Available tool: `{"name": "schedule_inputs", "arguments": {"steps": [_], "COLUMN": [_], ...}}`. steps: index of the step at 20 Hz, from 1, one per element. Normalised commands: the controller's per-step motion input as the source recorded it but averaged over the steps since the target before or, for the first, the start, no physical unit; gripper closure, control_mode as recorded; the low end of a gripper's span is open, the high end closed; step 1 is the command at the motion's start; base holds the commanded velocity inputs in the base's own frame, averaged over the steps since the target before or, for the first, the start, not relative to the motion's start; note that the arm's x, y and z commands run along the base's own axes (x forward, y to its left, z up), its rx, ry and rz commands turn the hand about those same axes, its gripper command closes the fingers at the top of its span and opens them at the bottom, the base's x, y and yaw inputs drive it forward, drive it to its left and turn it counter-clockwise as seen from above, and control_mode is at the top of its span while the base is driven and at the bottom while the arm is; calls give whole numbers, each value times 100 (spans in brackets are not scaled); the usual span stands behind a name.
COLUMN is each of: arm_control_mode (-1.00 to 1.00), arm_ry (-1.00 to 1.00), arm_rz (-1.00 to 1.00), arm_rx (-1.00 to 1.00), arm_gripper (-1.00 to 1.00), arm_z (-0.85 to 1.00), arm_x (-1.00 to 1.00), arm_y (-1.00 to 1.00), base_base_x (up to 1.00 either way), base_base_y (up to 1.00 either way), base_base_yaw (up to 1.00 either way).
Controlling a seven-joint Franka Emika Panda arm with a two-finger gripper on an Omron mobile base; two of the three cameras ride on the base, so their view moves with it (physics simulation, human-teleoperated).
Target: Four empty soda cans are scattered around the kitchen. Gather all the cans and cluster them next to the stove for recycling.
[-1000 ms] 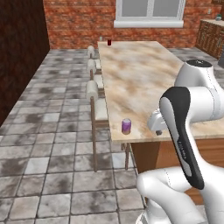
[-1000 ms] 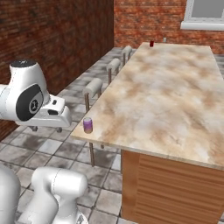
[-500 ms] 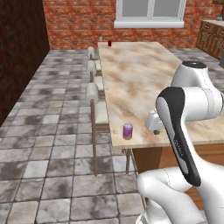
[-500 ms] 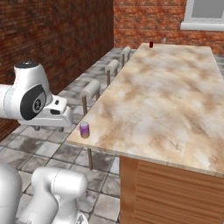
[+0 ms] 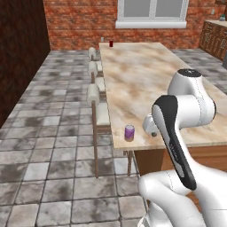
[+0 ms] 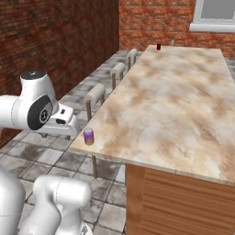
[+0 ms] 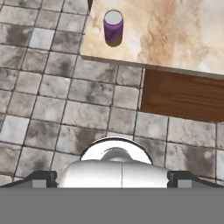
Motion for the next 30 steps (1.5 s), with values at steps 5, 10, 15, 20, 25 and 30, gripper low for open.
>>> {"name": "schedule_inputs", "arguments": {"steps": [5,10,15,20,25,30], "arm_control_mode": [-100,-100,-100,-100,-100,-100], "arm_ry": [-2,0,1,4,4,3], "arm_rz": [-8,-5,0,0,0,0], "arm_rx": [0,0,0,0,0,0], "arm_gripper": [-100,-100,-100,-100,-100,-100], "arm_z": [-2,0,-1,-3,-3,-10], "arm_x": [8,18,31,32,24,24], "arm_y": [5,4,0,1,2,0], "base_base_x": [0,0,0,0,0,0], "base_base_y": [0,0,0,0,0,0], "base_base_yaw": [0,0,0,0,0,0]}}
